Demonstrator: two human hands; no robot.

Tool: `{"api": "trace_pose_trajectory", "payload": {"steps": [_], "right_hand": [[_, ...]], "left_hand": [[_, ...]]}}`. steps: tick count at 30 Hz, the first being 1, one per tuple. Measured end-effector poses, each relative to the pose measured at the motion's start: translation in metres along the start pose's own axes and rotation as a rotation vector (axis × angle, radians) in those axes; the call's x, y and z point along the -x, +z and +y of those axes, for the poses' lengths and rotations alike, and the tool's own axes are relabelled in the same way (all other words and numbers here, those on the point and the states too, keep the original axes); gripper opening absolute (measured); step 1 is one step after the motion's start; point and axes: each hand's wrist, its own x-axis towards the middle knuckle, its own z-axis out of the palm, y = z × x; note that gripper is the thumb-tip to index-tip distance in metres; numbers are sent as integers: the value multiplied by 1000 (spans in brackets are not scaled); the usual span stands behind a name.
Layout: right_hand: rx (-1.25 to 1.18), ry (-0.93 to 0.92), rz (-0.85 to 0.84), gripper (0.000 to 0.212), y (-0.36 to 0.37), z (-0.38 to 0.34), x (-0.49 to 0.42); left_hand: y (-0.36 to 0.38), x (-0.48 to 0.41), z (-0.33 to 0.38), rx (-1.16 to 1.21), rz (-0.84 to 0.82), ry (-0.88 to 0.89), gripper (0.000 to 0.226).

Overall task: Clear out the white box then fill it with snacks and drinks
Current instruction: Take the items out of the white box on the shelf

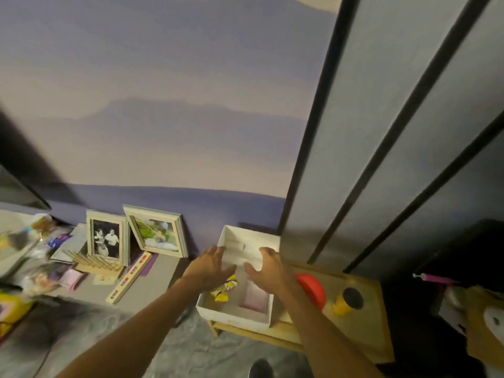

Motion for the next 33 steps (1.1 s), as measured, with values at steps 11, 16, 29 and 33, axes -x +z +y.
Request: {"api": "trace_pose_trajectory", "payload": {"steps": [11, 16, 29, 33], "right_hand": [[-133, 181, -296, 34, 215, 74, -103], [142, 179, -200, 53, 270, 90, -88], [71, 233, -147, 82, 212, 61, -86], [-57, 228, -30, 72, 168, 49, -85]], "left_hand": [[150, -61, -27, -106, -82, -59, 75], [140, -63, -11, -213, -217, -114, 80], [124, -61, -21, -131, 13, -11, 44], [82, -62, -13, -78, 72, 16, 51]]}}
